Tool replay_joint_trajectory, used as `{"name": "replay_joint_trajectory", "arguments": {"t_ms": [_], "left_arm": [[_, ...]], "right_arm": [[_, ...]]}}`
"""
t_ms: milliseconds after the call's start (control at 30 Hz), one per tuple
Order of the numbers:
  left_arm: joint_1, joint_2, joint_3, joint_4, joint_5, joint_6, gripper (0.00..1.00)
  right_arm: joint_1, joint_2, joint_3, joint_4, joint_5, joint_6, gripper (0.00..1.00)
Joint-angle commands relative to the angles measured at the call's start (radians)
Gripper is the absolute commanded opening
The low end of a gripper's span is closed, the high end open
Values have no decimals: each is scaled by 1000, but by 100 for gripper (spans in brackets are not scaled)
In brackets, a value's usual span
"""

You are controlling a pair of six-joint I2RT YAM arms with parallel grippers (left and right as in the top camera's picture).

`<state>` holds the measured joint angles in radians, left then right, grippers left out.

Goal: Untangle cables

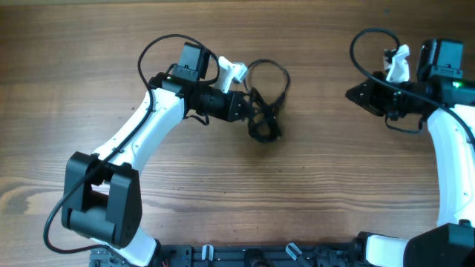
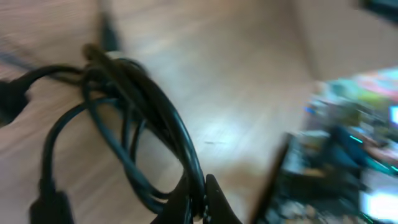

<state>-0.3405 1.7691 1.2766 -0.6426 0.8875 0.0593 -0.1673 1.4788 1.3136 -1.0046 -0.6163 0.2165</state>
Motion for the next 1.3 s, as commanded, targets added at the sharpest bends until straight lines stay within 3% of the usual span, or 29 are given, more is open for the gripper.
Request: {"name": "replay_joint_trajectory", "arguments": {"t_ms": [0, 67, 133, 267, 500, 733, 1067, 1267], "left_arm": [[1, -28, 25, 75, 422, 90, 4], [1, -28, 25, 176, 563, 30, 4], [0, -28, 25, 277, 611, -89, 4], [-5, -28, 25, 466, 689, -293, 4], [-18, -28, 25, 689, 689, -538, 4], [-29, -28, 25, 908, 689, -731, 4], [-62, -28, 25, 938, 686, -757, 4], [-35, -28, 25, 943, 682, -775, 4]], "right_arm": [[72, -16, 18, 27, -74, -82, 29], [116, -16, 18, 66, -83, -83, 38], [145, -16, 18, 103, -117, -82, 52], [209, -11, 18, 193, -126, -82, 66], [260, 22, 18, 309, -81, -84, 66], [262, 86, 18, 328, -179, -113, 58], [319, 97, 18, 526, -224, 21, 56], [331, 97, 18, 423, -219, -13, 54]]}}
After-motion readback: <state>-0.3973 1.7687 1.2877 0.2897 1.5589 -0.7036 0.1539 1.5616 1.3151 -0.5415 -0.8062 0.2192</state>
